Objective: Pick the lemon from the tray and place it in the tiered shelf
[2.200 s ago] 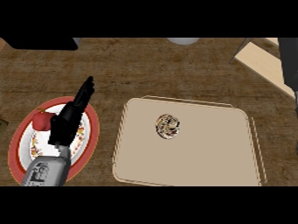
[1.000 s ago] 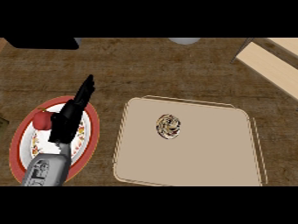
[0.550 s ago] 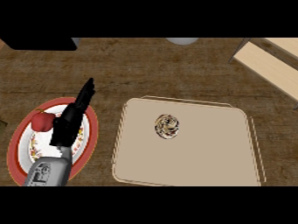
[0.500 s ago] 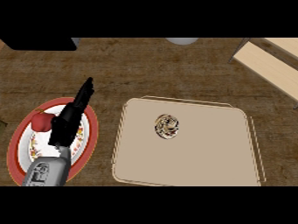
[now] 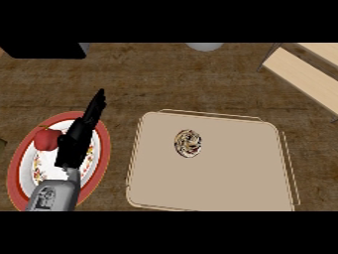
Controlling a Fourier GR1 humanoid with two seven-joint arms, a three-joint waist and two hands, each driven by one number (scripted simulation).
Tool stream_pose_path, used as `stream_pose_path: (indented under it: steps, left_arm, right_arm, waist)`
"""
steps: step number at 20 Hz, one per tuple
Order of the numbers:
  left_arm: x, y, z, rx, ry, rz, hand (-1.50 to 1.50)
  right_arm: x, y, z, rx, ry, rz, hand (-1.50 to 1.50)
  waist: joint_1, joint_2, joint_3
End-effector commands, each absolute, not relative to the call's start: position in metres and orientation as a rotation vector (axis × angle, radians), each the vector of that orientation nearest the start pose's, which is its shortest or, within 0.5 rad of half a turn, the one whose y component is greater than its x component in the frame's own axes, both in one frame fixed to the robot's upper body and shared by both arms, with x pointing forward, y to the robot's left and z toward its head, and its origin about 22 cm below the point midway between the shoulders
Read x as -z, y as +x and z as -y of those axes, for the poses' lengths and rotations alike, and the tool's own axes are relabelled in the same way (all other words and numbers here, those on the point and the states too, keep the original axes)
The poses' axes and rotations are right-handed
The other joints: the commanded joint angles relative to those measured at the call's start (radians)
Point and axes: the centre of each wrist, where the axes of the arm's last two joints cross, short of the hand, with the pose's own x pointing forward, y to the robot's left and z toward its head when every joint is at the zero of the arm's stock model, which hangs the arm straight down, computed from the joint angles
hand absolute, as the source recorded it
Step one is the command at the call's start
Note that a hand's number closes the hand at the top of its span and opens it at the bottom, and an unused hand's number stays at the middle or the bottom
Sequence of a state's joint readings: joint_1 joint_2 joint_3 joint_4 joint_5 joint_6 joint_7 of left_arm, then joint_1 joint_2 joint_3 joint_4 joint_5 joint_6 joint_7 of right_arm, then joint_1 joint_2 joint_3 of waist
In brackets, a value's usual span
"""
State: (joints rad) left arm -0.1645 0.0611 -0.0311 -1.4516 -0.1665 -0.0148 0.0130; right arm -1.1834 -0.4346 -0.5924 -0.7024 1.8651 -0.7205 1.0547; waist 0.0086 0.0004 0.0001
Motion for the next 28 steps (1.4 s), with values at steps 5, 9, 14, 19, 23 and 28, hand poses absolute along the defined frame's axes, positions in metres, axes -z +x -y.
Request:
stream_pose_path:
  steps: [5, 9, 14, 19, 23, 28]
  left_arm:
    - [-0.007, 0.269, -0.229, 0.269, 0.098, 1.576, 0.0]
    - [-0.018, 0.288, -0.242, 0.264, 0.133, 1.574, 0.0]
    - [-0.019, 0.281, -0.22, 0.265, 0.095, 1.565, 0.0]
    - [-0.008, 0.279, -0.243, 0.234, 0.156, 1.552, 0.0]
    - [-0.008, 0.279, -0.238, 0.207, 0.144, 1.541, 0.0]
    - [-0.008, 0.27, -0.241, 0.198, 0.164, 1.528, 0.0]
  right_arm:
    - [-0.286, 0.444, 0.312, 0.72, -1.863, 1.113, -1.5]
    - [-0.323, 0.429, 0.304, 0.886, -1.822, 1.219, -1.5]
    - [-0.368, 0.405, 0.302, 1.121, -1.82, 1.3, -1.5]
    - [-0.385, 0.361, 0.304, 1.233, -1.787, 1.172, -1.5]
    - [-0.372, 0.337, 0.302, 1.197, -1.706, 1.063, -1.5]
    - [-0.353, 0.301, 0.295, 1.13, -1.694, 0.985, -1.5]
  waist:
    - [0.005, 0.0, 0.0]
    - [-0.009, -0.003, -0.001]
    - [-0.004, -0.005, -0.001]
    - [-0.037, -0.015, -0.002]
    - [-0.073, -0.029, -0.002]
    - [-0.087, -0.043, -0.001]
